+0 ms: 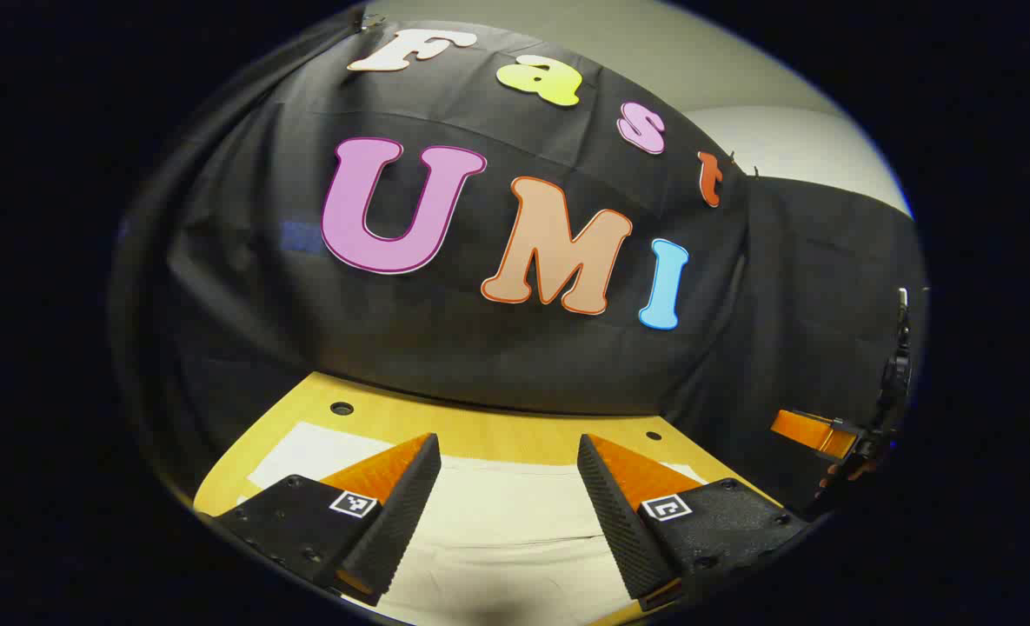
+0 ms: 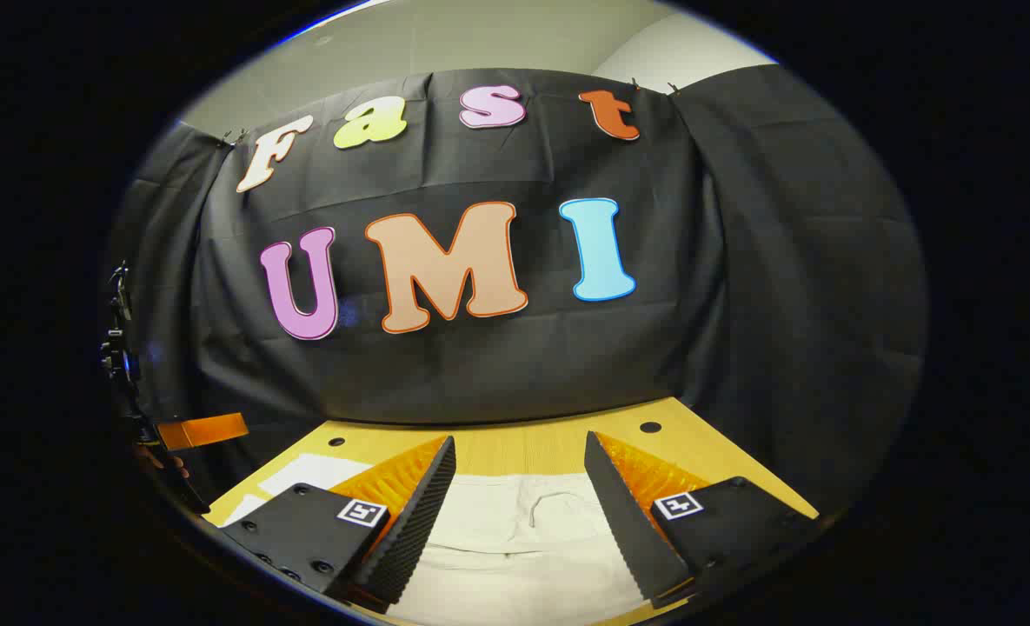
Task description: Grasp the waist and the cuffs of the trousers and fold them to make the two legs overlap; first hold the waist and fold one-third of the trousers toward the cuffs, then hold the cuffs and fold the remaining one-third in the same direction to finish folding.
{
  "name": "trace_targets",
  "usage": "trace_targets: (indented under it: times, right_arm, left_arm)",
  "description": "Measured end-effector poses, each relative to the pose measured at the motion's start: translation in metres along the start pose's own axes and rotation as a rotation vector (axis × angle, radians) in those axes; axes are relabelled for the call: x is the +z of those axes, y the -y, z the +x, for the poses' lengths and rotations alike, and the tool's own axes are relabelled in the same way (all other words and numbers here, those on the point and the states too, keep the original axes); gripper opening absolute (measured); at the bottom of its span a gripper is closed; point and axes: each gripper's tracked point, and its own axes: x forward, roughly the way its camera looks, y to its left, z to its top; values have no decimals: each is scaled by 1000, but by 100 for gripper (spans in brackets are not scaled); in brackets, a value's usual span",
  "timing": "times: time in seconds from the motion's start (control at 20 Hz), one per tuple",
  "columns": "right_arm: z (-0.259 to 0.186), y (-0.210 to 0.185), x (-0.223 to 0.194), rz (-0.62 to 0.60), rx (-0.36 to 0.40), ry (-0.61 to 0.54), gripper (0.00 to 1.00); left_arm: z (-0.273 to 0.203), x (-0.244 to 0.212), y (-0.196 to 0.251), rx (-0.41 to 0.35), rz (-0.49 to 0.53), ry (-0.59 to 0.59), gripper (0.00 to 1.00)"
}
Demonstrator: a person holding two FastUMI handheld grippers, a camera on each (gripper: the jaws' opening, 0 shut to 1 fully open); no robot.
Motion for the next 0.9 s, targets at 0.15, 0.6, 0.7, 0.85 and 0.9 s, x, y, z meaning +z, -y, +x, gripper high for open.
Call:
trace_targets:
  times: [0.15, 0.6, 0.7, 0.85, 0.9]
  right_arm:
    - [5, -5, -7, -1, 22, -25, 96]
    - [15, -13, -8, -1, 53, -43, 95]
    - [17, -16, -7, 28, 61, -46, 95]
    - [19, -14, -5, 17, 53, -40, 96]
    - [18, -14, -5, 12, 52, -43, 96]
  left_arm:
    - [-2, -8, 2, -6, 0, -18, 94]
    - [-10, -20, -19, 52, 44, -45, 94]
    - [-13, -22, -24, 59, 53, -55, 94]
    - [-19, -27, -31, 55, 71, -71, 94]
    - [-21, -31, -32, 46, 86, -84, 94]
